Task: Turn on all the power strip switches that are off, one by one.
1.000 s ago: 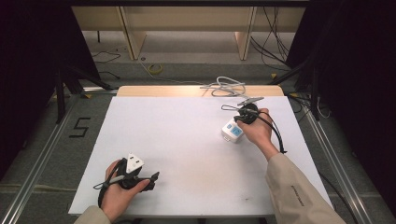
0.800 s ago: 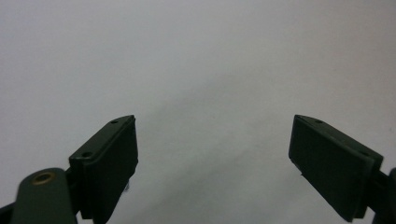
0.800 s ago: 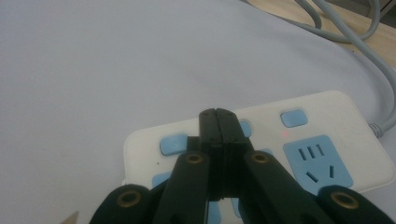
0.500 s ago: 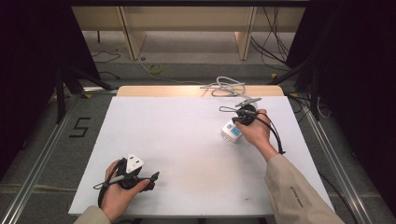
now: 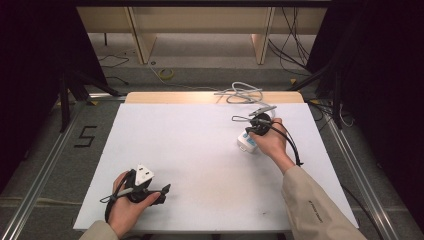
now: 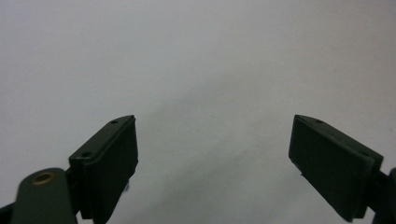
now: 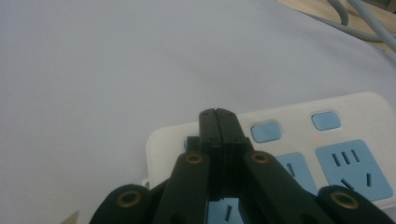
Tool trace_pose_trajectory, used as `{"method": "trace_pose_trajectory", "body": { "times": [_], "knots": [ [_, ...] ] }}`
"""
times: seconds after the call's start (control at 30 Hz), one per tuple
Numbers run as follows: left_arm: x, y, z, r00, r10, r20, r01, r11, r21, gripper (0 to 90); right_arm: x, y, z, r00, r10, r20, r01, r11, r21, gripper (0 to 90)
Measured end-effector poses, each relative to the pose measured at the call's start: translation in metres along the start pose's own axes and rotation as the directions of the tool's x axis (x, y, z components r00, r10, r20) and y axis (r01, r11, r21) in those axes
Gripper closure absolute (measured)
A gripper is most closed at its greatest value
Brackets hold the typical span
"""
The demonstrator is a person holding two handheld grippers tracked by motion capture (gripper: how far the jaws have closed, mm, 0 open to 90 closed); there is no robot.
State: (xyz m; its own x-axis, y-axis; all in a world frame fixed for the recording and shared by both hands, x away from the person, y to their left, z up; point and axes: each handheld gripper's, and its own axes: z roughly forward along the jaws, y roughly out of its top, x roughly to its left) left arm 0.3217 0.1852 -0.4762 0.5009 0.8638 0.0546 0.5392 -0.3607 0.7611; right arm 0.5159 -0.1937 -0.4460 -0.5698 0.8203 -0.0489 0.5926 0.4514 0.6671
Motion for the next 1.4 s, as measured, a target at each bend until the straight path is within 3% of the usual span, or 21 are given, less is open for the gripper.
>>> {"method": "trace_pose_trajectory", "body": {
  "times": [1.4],
  "knots": [
    [0.0,0.0,0.0,1.0,0.007,0.001,-0.007,1.0,0.002,15.4,0.002,0.004,0.011,0.9997,-0.024,-0.01,0.025,0.999,0.048,90.0]
  ]
}}
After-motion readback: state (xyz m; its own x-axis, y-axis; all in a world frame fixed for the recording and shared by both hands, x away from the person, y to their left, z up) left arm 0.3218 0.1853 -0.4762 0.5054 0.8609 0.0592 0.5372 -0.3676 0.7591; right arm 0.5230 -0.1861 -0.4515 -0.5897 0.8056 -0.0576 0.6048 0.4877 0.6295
